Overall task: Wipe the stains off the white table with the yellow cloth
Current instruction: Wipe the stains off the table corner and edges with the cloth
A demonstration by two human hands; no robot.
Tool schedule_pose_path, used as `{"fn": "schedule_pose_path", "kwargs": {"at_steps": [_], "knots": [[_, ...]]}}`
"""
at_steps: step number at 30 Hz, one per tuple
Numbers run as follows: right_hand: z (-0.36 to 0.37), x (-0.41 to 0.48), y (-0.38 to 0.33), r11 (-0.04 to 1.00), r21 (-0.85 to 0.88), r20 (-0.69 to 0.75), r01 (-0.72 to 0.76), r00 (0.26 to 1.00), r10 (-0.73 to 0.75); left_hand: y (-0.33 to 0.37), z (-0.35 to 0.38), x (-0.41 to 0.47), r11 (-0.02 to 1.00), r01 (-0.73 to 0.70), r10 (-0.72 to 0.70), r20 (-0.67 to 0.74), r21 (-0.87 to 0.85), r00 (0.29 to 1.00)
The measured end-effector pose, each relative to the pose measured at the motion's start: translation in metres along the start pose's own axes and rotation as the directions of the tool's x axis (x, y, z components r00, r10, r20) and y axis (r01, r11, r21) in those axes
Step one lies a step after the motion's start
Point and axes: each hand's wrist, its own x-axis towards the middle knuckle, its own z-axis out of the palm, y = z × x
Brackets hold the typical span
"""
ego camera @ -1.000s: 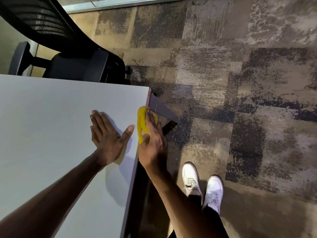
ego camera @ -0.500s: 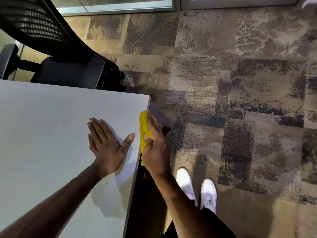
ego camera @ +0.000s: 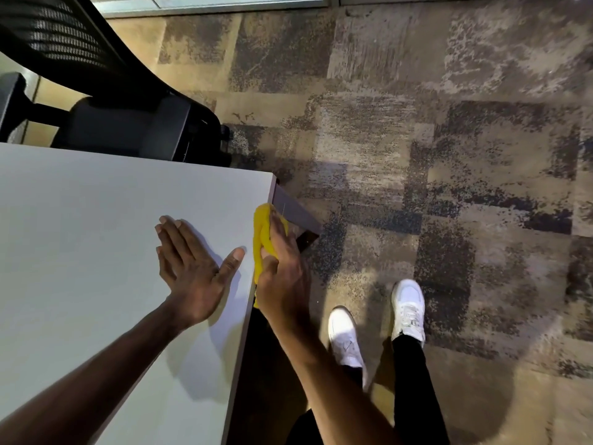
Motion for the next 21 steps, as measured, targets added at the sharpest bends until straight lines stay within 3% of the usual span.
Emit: {"fn": "schedule_pose_path", "kwargs": {"at_steps": [8,16,21], "knots": [[-0.018,0.074,-0.027,0.999,0.035,-0.009,-0.023,1.0,0.024,0.002,0.0,-0.001,1.0,0.002,-0.002,-0.016,-0.007,1.0],[-0.006,0.006,-0.01,0.991,0.134,-0.003,0.007,1.0,-0.007,-0.004,0.003,0.003,1.0,-0.005,0.006,-0.028,0.009,1.0],[-0.017,0.068,-0.02,0.987,0.128,0.048,-0.101,0.994,0.095,-0.001,0.003,0.002,1.0,0.006,-0.006,-0.022,0.021,1.0]]}}
